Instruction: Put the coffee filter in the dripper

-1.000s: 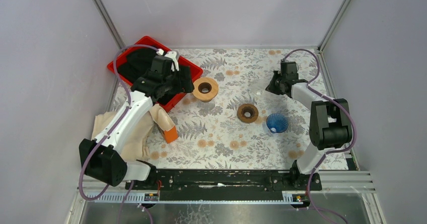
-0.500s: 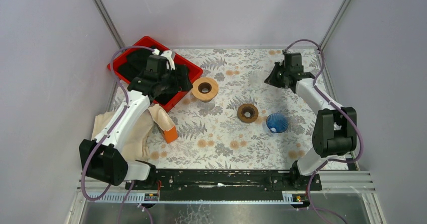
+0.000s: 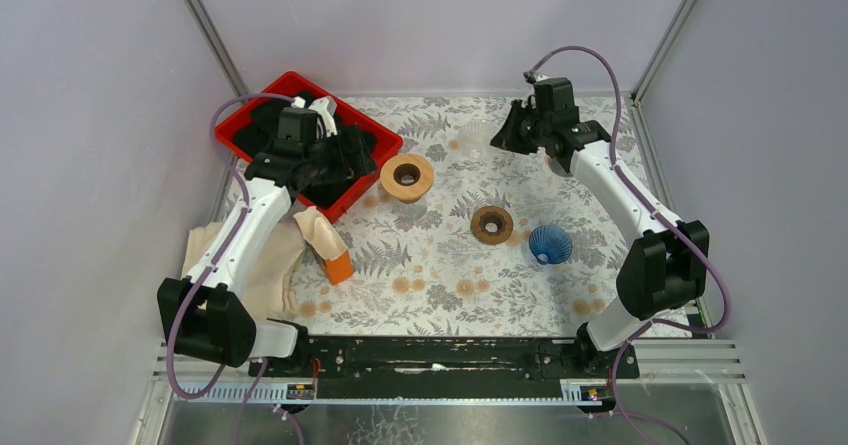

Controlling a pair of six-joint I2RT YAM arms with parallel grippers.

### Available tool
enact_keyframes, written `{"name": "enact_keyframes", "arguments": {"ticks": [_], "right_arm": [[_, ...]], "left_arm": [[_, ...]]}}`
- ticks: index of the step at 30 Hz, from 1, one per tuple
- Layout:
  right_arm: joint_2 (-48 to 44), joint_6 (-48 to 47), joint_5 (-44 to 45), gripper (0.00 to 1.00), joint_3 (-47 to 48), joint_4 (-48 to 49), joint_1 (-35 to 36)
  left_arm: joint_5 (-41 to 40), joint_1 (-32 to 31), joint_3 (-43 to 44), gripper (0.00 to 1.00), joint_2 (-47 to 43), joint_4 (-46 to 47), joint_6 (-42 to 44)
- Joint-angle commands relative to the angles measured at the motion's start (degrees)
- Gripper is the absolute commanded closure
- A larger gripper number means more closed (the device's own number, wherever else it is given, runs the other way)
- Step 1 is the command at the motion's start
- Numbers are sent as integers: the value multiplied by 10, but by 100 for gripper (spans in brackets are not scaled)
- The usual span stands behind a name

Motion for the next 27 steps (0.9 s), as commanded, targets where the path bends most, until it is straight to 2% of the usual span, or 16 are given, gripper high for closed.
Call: {"name": "enact_keyframes", "arguments": {"ticks": [1, 12, 27], "right_arm": [[-7, 11, -21, 100, 58, -9, 32], [27, 17, -40, 100, 133, -31, 100], [117, 14, -49, 100, 228, -63, 173]], "left_arm": [[25, 8, -6, 0, -1, 33, -8], [34, 19, -8, 0, -1, 35, -12], [65, 49, -18, 0, -5, 48, -29]]}}
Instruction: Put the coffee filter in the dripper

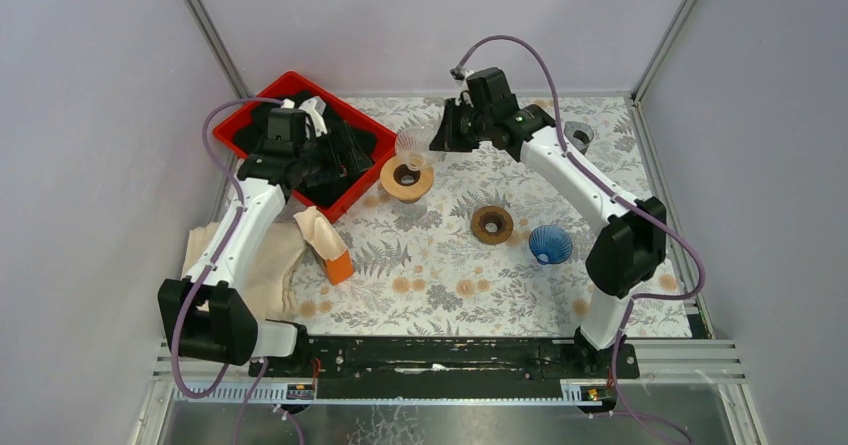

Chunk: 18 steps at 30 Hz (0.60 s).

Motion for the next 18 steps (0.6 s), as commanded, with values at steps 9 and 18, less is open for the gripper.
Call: {"name": "enact_keyframes", "arguments": {"ticks": [9, 18], "right_arm": [[42, -5, -15, 100, 67, -12, 34], [62, -12, 6, 100, 65, -20, 41]], "left_arm": [[38, 18, -12, 0, -3, 42, -17], [59, 20, -16, 0, -4, 54, -25]]}}
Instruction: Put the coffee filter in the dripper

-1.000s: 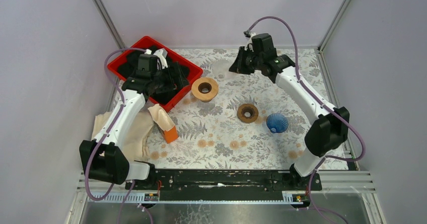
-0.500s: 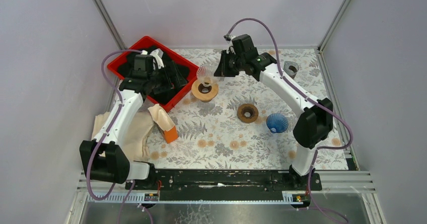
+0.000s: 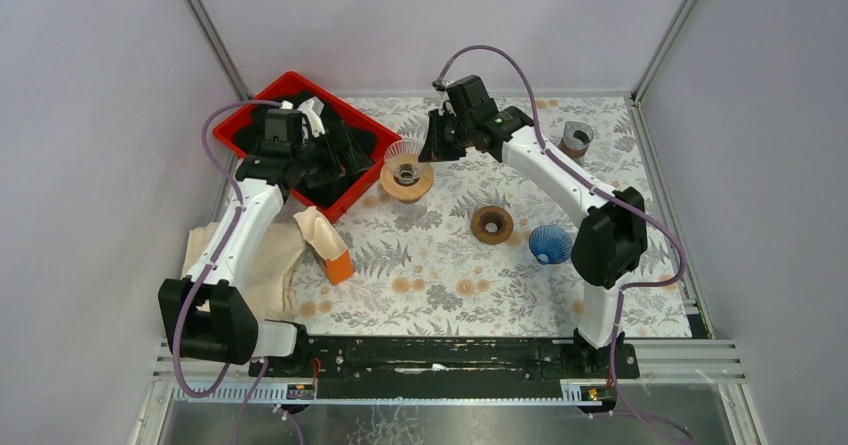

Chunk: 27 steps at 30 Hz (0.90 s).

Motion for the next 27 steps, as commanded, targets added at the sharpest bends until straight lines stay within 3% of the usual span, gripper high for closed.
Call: {"name": "enact_keyframes", "arguments": {"ticks": [1, 16, 27], "right_arm": [[3, -10, 9, 100, 27, 5, 8], [34, -26, 40, 100, 36, -13, 14], [51, -40, 72, 100, 63, -53, 23]], "left_arm": [[28, 5, -8, 0, -3, 45, -11], [67, -7, 25, 5, 8, 63, -51], [52, -45, 74, 22, 64, 44, -55]]}}
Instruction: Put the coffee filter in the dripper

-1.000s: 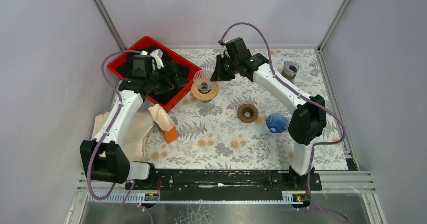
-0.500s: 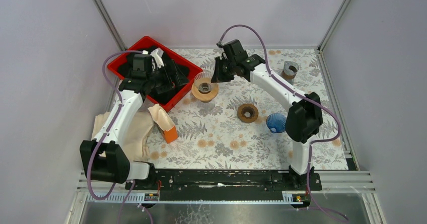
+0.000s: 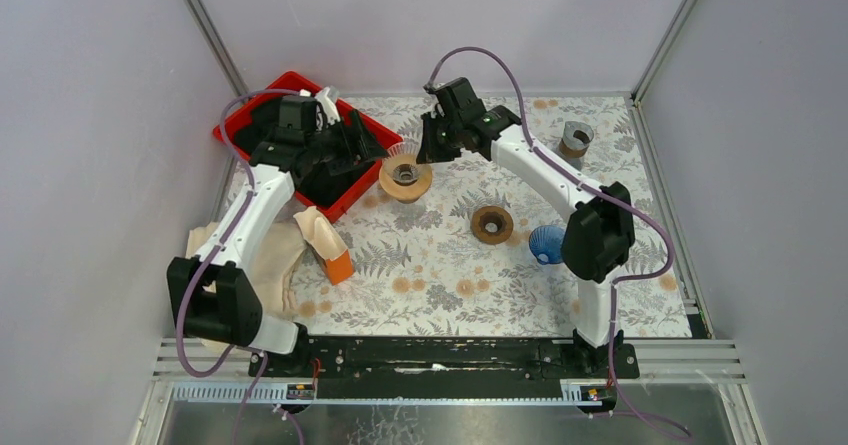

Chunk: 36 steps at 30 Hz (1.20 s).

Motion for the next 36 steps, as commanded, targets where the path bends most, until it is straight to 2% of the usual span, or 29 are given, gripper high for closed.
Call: {"name": "enact_keyframes", "arguments": {"ticks": [1, 7, 25, 29, 36], "right_arm": [[14, -20, 29, 100, 33, -36, 9], [27, -23, 29, 100, 52, -58, 11], [74, -36, 32, 100, 109, -124, 12], [83, -38, 33, 100, 113, -131, 13], [91, -42, 45, 100, 96, -130, 14]], "left_arm": [[-5, -16, 32, 25, 22, 7, -4], [-17, -28, 59, 42, 60, -20, 1], [-68, -52, 119, 73, 139, -86, 33], [-73, -56, 119, 79, 147, -91, 37], [-92, -72, 116, 82, 155, -102, 48]]}}
